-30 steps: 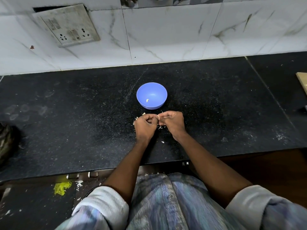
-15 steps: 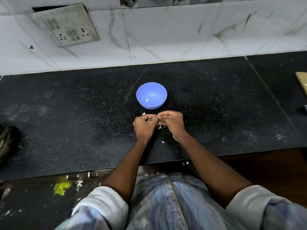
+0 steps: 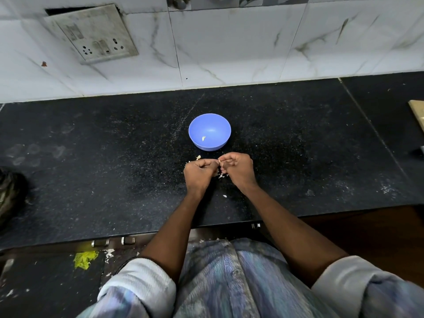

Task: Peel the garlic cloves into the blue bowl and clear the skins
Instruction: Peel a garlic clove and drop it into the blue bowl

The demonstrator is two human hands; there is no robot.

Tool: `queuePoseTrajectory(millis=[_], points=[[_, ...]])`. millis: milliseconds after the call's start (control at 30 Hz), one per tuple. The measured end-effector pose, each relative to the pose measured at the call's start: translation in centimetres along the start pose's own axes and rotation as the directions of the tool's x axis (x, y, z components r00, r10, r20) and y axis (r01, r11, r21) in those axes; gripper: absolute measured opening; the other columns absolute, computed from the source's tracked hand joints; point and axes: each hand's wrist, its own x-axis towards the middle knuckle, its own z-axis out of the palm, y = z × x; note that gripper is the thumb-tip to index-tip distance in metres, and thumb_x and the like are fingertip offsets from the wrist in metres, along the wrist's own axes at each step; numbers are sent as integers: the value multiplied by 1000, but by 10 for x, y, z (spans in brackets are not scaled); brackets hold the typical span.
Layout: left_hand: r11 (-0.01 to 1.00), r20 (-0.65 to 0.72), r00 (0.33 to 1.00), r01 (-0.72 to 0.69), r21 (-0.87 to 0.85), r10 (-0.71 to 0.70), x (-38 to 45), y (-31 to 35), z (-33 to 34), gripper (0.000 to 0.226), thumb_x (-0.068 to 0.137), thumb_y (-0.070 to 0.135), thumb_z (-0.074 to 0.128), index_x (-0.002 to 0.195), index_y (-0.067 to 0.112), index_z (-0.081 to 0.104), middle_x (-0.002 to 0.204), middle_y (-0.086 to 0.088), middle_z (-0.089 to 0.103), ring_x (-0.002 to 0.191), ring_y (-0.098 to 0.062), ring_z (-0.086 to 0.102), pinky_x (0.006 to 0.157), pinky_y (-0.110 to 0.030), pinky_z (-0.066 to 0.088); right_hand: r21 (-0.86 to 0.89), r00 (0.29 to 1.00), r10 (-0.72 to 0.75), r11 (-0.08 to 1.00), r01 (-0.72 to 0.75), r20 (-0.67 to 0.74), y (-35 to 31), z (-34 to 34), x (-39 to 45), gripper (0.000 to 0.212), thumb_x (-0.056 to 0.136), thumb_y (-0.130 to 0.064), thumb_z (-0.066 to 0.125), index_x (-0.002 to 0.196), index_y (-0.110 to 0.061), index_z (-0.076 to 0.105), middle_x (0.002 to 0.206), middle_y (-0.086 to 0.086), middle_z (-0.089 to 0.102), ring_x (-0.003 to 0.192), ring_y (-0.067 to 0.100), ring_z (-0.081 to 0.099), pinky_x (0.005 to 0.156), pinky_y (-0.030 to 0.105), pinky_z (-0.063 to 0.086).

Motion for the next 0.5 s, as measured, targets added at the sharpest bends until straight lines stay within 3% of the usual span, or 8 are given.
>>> queuePoseTrajectory(millis=[167,267,367,500], points=[[1000,0,1000,28,-13,-28,-1,2,2,7,87,7,77,85,8,84,76,-9,79,69,-20,73,81,-49,66,-19,1000,-8,1000,8,-3,1,0,-1,22,88,10,67,90,-8,78,76,5,77,68,22,75,70,36,65],[999,-24,1000,-18,28,19,-4,5,3,7,82,8,79,79,11,84,71,-5,78,65,-14,71,72,-38,64,-17,1000,-13,1000,13,1,2,0,-2,23,87,11,67,87,-10,78,75,6,76,69,26,75,69,38,65],[996,-52,997,-58,71,62,-9,8,6,6,81,8,80,77,10,84,69,0,78,64,-8,72,64,-23,59,4,1000,-3,1000,3,-4,0,0,-3,24,86,13,66,86,-8,77,74,9,76,65,19,74,64,30,62],[987,-71,993,-89,132,99,-8,7,9,6,81,11,82,75,10,82,66,4,76,61,-3,68,60,-17,55,39,1000,14,999,-14,0,-2,0,-6,24,84,16,63,86,-4,76,74,14,75,61,16,71,60,25,59]])
